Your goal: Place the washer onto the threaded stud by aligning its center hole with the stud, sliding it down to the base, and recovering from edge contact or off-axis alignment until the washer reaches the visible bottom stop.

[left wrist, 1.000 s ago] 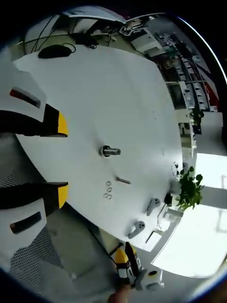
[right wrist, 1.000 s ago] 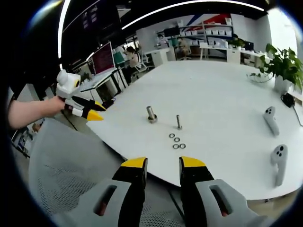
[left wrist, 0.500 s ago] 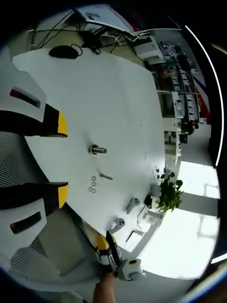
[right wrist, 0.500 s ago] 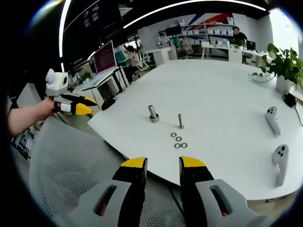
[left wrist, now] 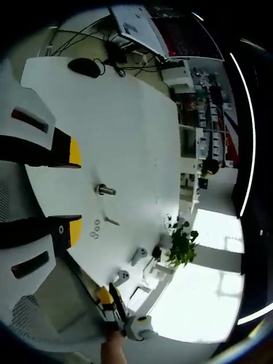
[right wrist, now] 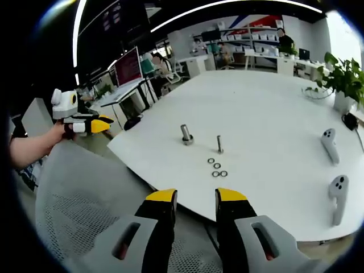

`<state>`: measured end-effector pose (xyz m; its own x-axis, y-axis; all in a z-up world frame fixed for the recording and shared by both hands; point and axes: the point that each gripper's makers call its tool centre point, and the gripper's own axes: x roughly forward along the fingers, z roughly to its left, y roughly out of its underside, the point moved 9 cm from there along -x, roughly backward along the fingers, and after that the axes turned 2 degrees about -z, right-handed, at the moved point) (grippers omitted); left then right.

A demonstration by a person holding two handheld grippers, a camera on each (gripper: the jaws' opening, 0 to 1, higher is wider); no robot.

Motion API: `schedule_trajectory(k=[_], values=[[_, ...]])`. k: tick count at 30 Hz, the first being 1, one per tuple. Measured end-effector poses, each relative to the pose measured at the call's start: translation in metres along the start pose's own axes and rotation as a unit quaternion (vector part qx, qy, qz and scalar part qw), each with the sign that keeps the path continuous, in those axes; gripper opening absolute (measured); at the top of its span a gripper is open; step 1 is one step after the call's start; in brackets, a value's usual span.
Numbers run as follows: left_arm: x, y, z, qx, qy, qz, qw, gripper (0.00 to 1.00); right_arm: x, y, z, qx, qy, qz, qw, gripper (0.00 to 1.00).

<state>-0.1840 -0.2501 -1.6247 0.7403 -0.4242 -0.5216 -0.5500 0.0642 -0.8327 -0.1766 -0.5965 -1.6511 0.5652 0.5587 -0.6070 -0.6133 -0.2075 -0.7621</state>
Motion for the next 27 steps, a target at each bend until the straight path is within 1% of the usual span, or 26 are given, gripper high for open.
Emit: schedule_trajectory(k=[1,2,4,6,9,11,17,20,23,25,27], values=[[0.001,0.001,-0.002,0.005,0.006,0.008,0.9999,0.33,0.000,0.000,0.000,-0.001,0.000,0.000,1.0000,0.29],[0.002,0.001,-0.004,0.015,0.016,0.011,0.9997,0.33,0.000,0.000,0.000,-0.002,0.000,0.000,1.0000,0.29],[0.003,0.002,-0.008,0.020,0.026,0.014,0.9994,0.34,0.001,0.000,0.000,0.000,0.000,0.000,1.0000,0.29],[0.005,0.004,-0.009,0.024,0.030,0.026,0.9989,0.35,0.001,0.000,-0.001,0.000,0.000,-0.001,1.0000,0.29],[0.004,0.003,-0.008,0.025,0.030,0.025,0.9989,0.34,0.001,0.000,-0.001,0.000,0.000,0.000,1.0000,0.29],[0.004,0.003,-0.009,0.018,0.036,0.021,0.9990,0.34,0.001,0.000,-0.001,0.002,0.000,-0.001,1.0000,0.29],[0.005,0.002,-0.012,0.022,0.043,0.024,0.9986,0.34,0.001,0.000,-0.002,0.003,0.001,-0.003,1.0000,0.29],[0.007,0.004,-0.003,0.020,0.039,0.023,0.9988,0.34,0.000,0.000,-0.002,0.007,0.002,-0.009,0.9999,0.29],[0.008,0.005,0.000,0.019,0.037,0.025,0.9988,0.34,0.000,0.000,-0.002,0.008,0.002,-0.010,0.9999,0.29],[0.009,0.005,0.003,0.015,0.040,0.025,0.9988,0.35,0.001,-0.001,-0.001,0.005,-0.001,-0.008,1.0000,0.29],[0.009,0.005,0.004,0.010,0.037,0.021,0.9990,0.35,0.002,0.001,0.000,0.003,-0.007,0.003,1.0000,0.29]])
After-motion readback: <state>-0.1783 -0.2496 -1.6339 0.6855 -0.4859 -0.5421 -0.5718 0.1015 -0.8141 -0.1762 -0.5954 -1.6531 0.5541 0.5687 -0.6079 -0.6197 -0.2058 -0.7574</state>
